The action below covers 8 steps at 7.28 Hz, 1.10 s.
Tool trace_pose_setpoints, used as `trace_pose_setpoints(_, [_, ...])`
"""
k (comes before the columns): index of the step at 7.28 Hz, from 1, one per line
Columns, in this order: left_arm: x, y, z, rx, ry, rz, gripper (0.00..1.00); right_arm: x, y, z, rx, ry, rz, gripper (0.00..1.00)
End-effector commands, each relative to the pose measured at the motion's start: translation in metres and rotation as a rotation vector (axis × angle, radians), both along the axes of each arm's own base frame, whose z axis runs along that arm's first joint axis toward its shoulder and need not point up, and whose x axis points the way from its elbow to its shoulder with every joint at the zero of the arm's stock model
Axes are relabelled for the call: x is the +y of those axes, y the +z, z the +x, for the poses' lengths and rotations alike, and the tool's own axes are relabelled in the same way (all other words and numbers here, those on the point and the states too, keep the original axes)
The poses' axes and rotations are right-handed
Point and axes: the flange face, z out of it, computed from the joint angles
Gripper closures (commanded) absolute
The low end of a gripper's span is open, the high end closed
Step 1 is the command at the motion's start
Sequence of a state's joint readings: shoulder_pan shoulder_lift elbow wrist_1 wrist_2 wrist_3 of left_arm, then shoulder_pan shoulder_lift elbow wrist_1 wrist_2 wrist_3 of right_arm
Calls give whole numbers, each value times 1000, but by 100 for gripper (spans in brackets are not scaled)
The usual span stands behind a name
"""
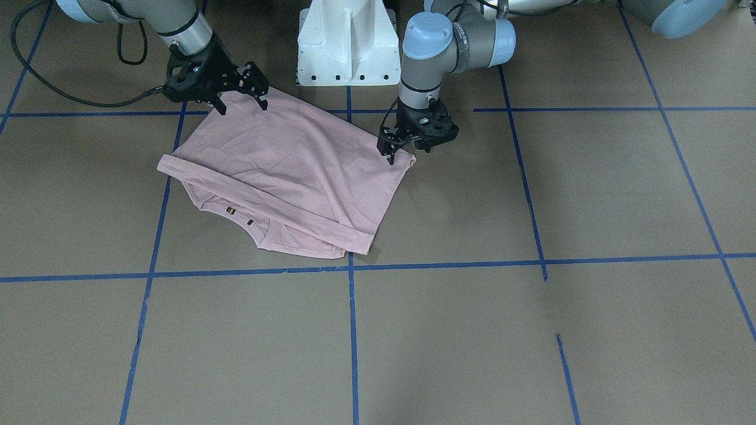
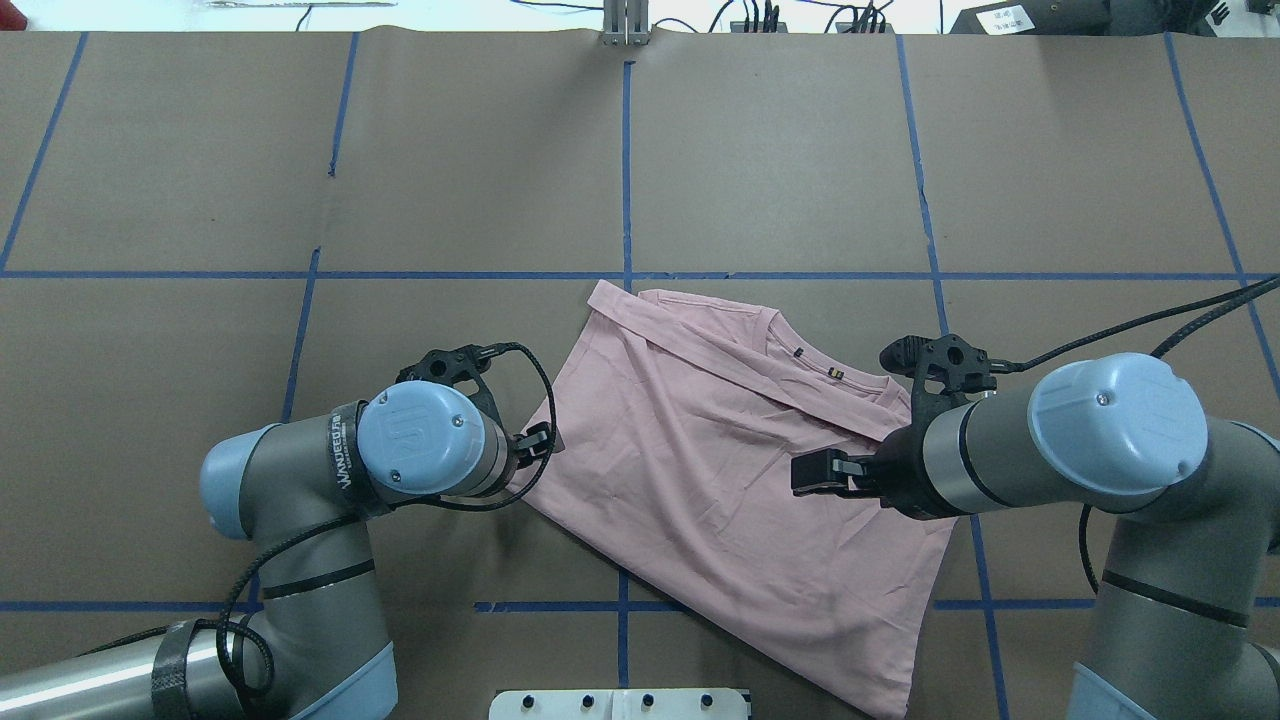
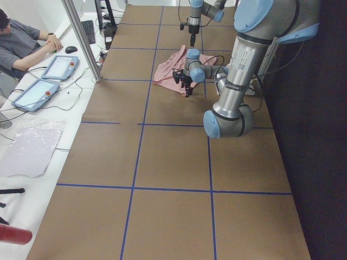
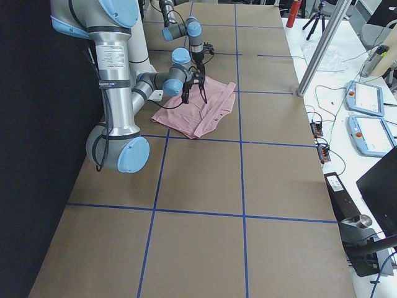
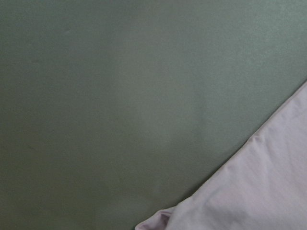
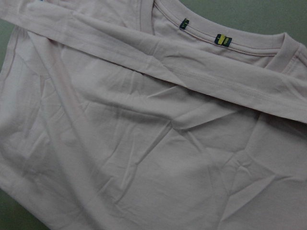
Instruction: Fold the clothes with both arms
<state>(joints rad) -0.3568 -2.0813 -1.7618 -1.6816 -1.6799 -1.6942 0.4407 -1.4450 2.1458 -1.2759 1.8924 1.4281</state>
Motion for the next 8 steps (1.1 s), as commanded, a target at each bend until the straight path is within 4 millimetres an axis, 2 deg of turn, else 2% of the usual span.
trace_pose_setpoints(1, [2, 3, 1, -3, 5, -2, 11, 0, -1, 1, -2, -1, 0, 0])
trace_pose_setpoints(2, [2, 2, 1, -2, 5, -1, 25, 0, -1, 1, -1, 1, 0, 0])
trace_pose_setpoints(3, [2, 1, 1, -1, 4, 0, 53, 0, -1, 1, -3, 1, 1, 0])
trace_pose_setpoints(4, [4, 3, 1, -3, 7, 1, 77, 0, -2, 2, -4, -1, 1, 0])
trace_pose_setpoints(5, [4, 1, 0, 0, 7, 2, 93, 0, -2, 2, -4, -1, 1, 0])
trace_pose_setpoints(6, [4, 1, 0, 1, 6, 4, 100, -1, -2, 2, -4, 2, 1, 0])
trace_pose_setpoints(8, [3, 0, 0, 1, 8, 12, 100, -2, -1, 3, -2, 4, 0, 0])
